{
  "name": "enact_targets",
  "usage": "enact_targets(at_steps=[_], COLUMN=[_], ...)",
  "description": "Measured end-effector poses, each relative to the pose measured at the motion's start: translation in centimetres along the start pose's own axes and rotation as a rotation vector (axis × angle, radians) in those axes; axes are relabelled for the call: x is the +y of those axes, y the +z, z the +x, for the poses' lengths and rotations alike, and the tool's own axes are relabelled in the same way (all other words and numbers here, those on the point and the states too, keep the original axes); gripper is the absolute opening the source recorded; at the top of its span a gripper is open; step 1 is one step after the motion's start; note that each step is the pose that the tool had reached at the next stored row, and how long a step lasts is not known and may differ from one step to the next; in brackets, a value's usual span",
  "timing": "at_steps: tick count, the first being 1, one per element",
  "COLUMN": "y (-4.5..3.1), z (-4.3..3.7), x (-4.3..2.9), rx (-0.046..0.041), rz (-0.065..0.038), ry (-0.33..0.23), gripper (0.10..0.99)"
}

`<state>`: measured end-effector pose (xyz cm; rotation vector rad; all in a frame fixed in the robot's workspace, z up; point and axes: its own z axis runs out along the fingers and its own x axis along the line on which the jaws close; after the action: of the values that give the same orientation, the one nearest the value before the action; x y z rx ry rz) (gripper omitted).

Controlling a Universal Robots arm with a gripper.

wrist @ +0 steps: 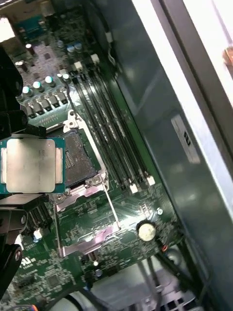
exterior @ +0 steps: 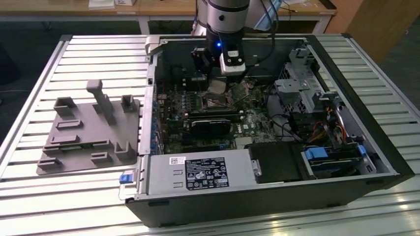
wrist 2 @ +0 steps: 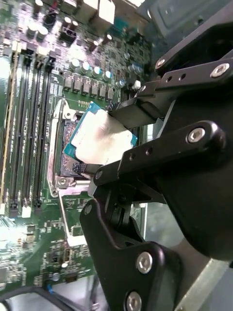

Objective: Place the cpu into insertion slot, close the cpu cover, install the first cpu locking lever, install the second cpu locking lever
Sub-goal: 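Place the cpu into insertion slot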

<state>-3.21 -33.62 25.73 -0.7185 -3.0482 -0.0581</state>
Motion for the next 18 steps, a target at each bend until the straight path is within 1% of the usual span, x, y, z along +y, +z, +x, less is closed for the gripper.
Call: enact_targets(at_steps=[18], y=[0.68], z=[-0.01], x=[-0.02], rx=[-0.0112], rz=[-0.006], ry=[0.329], gripper=[0.533])
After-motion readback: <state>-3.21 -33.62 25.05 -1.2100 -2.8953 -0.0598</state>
